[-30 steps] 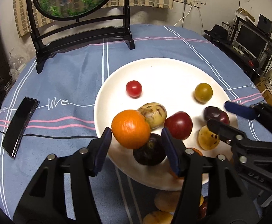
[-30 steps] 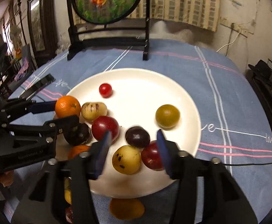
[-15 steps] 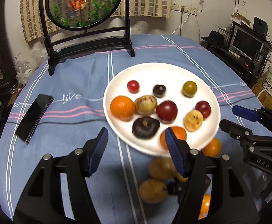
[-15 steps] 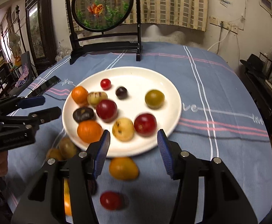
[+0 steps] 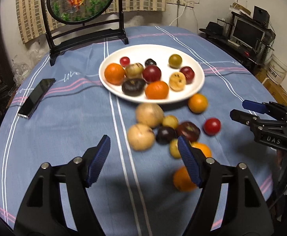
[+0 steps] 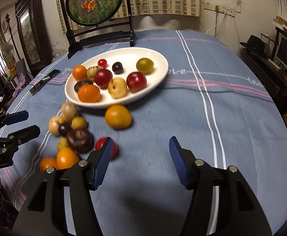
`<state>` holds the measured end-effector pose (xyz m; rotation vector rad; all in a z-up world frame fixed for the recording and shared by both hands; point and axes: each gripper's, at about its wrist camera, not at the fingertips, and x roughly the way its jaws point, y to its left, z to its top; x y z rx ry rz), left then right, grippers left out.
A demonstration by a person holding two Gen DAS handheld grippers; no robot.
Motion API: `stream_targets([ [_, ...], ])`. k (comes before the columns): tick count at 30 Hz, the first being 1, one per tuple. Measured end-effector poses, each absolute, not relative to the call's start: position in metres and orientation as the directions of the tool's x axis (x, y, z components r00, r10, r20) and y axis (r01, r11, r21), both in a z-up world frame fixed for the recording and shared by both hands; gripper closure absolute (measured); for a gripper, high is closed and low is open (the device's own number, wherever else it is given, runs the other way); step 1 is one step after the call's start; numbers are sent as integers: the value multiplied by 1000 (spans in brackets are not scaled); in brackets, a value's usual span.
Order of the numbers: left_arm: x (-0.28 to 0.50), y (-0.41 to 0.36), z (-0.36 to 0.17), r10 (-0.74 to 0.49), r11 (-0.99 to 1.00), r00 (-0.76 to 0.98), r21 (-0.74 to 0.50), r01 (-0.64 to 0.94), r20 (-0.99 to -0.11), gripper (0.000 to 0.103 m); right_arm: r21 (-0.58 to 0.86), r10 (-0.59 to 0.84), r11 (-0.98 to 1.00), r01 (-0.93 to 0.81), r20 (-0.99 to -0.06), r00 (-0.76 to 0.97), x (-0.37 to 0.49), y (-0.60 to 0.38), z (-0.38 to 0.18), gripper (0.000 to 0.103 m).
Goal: Organize fruits
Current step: 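Grasp an orange with the left tool while the right tool grasps a red tomato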
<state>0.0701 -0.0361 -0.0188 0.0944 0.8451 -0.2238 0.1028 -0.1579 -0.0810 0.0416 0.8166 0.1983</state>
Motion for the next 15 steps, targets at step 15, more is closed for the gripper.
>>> stream_targets([
  [15,35,-53,-30,-205,955,601,-21,297,-773,30,98,193,980,-176,-706,682,70,-157,-78,43],
])
